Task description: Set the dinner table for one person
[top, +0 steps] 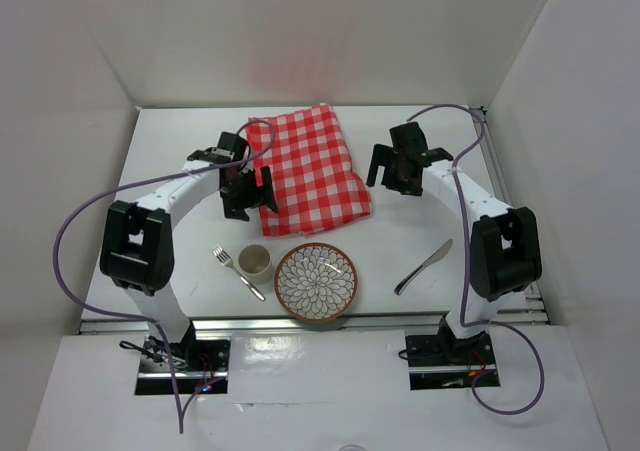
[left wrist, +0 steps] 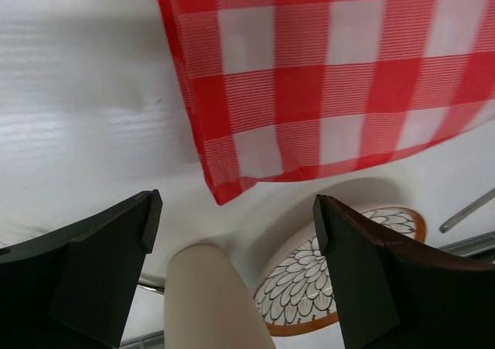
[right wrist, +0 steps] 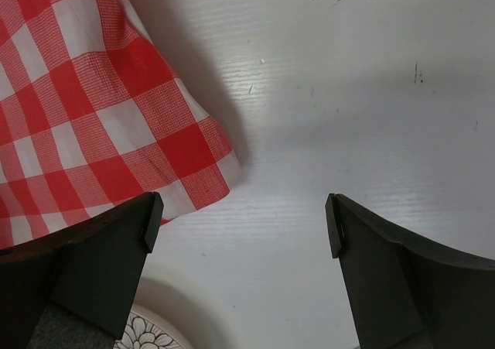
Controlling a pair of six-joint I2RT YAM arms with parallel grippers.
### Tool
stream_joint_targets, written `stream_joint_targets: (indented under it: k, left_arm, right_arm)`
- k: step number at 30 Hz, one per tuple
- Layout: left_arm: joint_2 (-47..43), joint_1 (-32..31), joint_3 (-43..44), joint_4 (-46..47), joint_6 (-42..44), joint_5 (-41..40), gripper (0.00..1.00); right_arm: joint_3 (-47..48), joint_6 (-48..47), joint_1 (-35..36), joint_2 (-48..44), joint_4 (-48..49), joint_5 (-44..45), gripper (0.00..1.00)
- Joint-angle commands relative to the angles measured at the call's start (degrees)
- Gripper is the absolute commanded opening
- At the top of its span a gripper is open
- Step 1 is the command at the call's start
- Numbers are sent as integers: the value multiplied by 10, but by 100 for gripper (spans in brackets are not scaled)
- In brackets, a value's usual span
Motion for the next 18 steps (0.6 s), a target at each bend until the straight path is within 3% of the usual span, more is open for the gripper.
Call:
stream_joint_targets:
  k: [1,12,18]
  left_arm:
    - [28,6,-18,14,-9,17,99]
    - [86,-6,-26,64,-33,19,99]
    - [94,-6,-47,97,-46,52,94]
  right_arm:
    - [8,2,-4,-11,16,-6,100]
    - [-28,-8,-4,-27,27,-19,100]
    - [-34,-8,-4,-38,21,-19,100]
